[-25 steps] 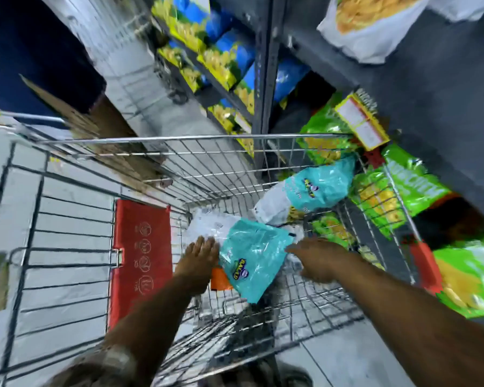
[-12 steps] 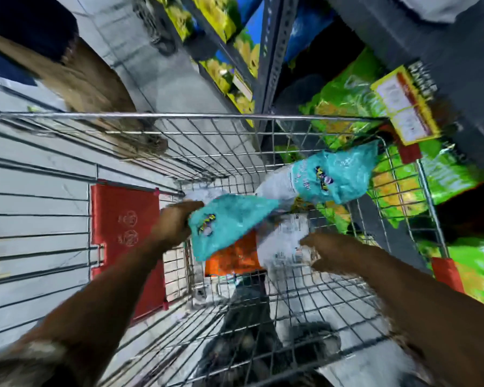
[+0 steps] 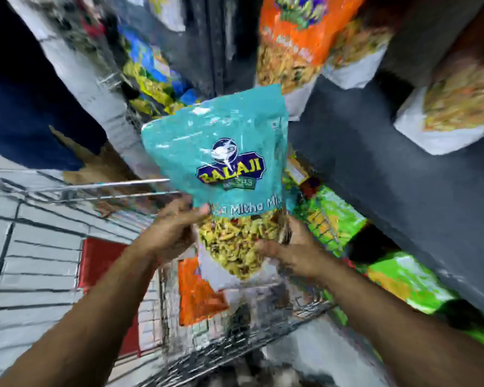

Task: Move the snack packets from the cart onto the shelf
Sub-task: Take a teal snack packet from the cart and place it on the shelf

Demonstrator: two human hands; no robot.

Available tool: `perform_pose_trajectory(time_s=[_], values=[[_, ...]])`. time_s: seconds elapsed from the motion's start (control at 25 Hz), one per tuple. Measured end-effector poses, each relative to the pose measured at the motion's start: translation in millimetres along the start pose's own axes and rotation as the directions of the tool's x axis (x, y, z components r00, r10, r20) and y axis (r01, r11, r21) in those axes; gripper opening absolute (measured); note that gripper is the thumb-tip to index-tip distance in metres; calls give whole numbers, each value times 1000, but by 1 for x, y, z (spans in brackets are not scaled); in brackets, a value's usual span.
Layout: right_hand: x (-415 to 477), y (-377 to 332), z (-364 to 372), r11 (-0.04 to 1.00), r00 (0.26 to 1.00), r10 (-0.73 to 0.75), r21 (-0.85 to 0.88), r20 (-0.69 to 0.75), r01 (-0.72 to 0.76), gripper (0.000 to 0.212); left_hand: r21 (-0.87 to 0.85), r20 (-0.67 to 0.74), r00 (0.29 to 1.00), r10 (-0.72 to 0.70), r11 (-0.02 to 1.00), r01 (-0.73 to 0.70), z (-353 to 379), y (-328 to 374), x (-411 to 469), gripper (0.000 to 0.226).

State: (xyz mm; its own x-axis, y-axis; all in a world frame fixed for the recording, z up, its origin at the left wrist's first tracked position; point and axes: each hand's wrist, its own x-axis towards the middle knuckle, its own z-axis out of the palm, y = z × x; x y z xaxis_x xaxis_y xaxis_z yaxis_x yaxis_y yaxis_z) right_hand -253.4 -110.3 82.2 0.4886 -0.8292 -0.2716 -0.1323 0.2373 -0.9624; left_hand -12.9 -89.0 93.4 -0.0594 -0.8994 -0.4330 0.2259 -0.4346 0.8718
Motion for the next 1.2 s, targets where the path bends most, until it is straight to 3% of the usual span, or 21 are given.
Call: perform_pose_trajectory(time_s=[0.08, 0.16, 0.2, 0.32, 0.36, 0.44, 0.52, 0.6, 0.64, 0.72, 0.8, 0.88, 0.92, 1.04, 1.12, 1.2], values=[[-30, -14, -29, 994, 982, -82, 57, -170, 93, 47, -3, 141, 976, 166, 986, -168, 54, 17, -7, 61], [-63, -19, -59, 981, 953, -124, 107, -277, 159, 50, 147, 235, 933, 272, 939, -310, 117, 34, -12, 90], [-83, -19, -75, 976, 936, -141, 114, -321, 186, 49, 181, 268, 913, 309, 914, -363, 142, 36, -13, 88], [-156, -16, -133, 939, 822, -222, 112, -524, 325, 52, 209, 462, 813, 355, 847, -489, 240, 32, -9, 53], [-179, -13, -151, 920, 754, -240, 103, -612, 377, 50, 215, 518, 781, 350, 830, -514, 277, 30, -10, 49], [-230, 2, -192, 875, 549, -235, 71, -802, 478, 36, 171, 609, 720, 333, 831, -529, 358, 14, -16, 50], [-273, 18, -232, 860, 317, -102, 76, -943, 504, 27, 160, 668, 682, 297, 838, -522, 433, -12, -21, 54], [-323, 35, -268, 884, 61, 17, 43, -998, 466, 48, 199, 734, 647, 208, 844, -498, 507, -49, -32, 60], [-349, 44, -287, 851, -57, 38, 2, -998, 526, 43, 206, 760, 629, 161, 858, -469, 542, -69, -41, 59], [-399, 61, -321, 839, -200, 38, -78, -979, 539, 36, 212, 783, 613, 105, 881, -422, 602, -99, -60, 56], [-435, 72, -349, 893, -229, 40, -68, -973, 445, 35, 190, 792, 597, 128, 878, -439, 642, -120, -68, 50], [-453, 78, -358, 952, -170, 26, -28, -985, 304, 31, 194, 790, 597, 141, 866, -461, 662, -132, -68, 52], [-456, 83, -361, 963, -176, -1, -48, -984, 264, 29, 210, 786, 604, 132, 862, -461, 667, -136, -68, 56], [-459, 77, -365, 896, -173, -76, -143, -982, 421, 35, 241, 794, 596, 118, 840, -487, 671, -141, -65, 59], [-456, 74, -364, 855, -242, -161, -258, -957, 450, 35, 286, 807, 583, 101, 796, -534, 663, -138, -68, 64], [-465, 90, -356, 937, -392, -144, -252, -909, 241, 57, 335, 801, 579, 152, 688, -644, 634, -132, -71, 69]])
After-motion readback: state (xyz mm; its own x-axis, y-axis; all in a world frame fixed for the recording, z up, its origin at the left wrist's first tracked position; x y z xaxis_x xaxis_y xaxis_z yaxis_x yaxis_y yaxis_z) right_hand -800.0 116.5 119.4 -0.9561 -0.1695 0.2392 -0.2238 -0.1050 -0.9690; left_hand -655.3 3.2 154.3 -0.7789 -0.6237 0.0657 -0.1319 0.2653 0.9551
